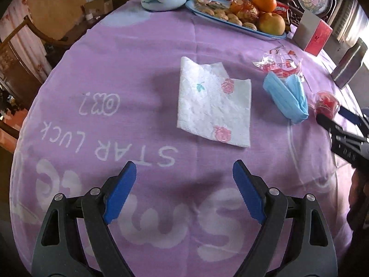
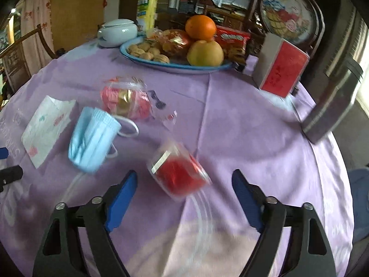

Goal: Collect trash
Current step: 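Grasp the white tissue with the left gripper while the right gripper grasps the red-filled plastic cup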

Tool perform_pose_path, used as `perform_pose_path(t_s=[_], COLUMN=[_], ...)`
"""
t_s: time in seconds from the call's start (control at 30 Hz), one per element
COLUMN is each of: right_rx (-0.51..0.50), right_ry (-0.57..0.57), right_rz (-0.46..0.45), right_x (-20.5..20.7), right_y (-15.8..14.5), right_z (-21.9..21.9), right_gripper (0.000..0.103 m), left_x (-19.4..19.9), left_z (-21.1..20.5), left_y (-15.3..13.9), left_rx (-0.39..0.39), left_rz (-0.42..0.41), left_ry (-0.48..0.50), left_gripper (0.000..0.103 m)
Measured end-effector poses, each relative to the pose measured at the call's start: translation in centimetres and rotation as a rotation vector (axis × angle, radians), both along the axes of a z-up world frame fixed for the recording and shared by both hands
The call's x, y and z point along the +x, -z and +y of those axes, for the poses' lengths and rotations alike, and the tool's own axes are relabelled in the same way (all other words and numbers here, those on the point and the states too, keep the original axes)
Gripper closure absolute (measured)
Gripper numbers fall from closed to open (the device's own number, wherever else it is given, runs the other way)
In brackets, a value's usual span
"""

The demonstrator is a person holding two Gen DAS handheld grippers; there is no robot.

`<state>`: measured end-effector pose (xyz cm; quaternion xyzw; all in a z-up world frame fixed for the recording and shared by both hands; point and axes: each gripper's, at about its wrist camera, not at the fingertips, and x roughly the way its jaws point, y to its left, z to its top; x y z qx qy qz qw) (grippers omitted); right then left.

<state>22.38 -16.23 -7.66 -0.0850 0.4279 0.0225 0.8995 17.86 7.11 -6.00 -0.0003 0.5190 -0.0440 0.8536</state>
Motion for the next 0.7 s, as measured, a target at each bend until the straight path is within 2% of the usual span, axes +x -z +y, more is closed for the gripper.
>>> perform_pose_path(t_s=[0.03,0.07,0.2,0.27,0.47,0.57,0.7], right_rx=[-0.006,-0.013,0.021,0.074,0.204,0.242,0.277], right_ry=[-0.009,-0.004,0.046,0.069,0.037,0.031,0.028], right_rz=[0.003,0.01,0.001,0.002,-0.049,-0.064,-0.053], right_x=[0.3,0.4,-0.8,-2.2,-6.4,-6.9,-6.7], right_y=[0.0,0.0,-1.2,-2.1,-3.5,-3.5,-3.2], right_z=[0.3,0.3,0.2,-0.1,0.1,-0.2,-0.7], right_gripper=[0.048,0.049,0.05,0.05,0.05,0.05,0.05], left_x=[0.0,-0.1,0.3,0.4,2.3,3.2,5.3], left_z=[0.2,0.4,0.8,0.8,-0.2,-0.8,-1.7], left_y=[0.0,-0.1,-0.3,-0.4,-0.5,-0.4,0.3], left_rx=[0.002,0.003,0.016,0.021,-0.006,0.019,0.026], left_rz=[0.001,0.001,-0.002,-0.007,-0.006,-0.027,-0.007], left_ry=[-0.002,-0.006,-0.02,-0.02,-0.025,-0.039,-0.047], left_gripper=[0.02,0.02,0.02,0.02,0.02,0.02,0.019])
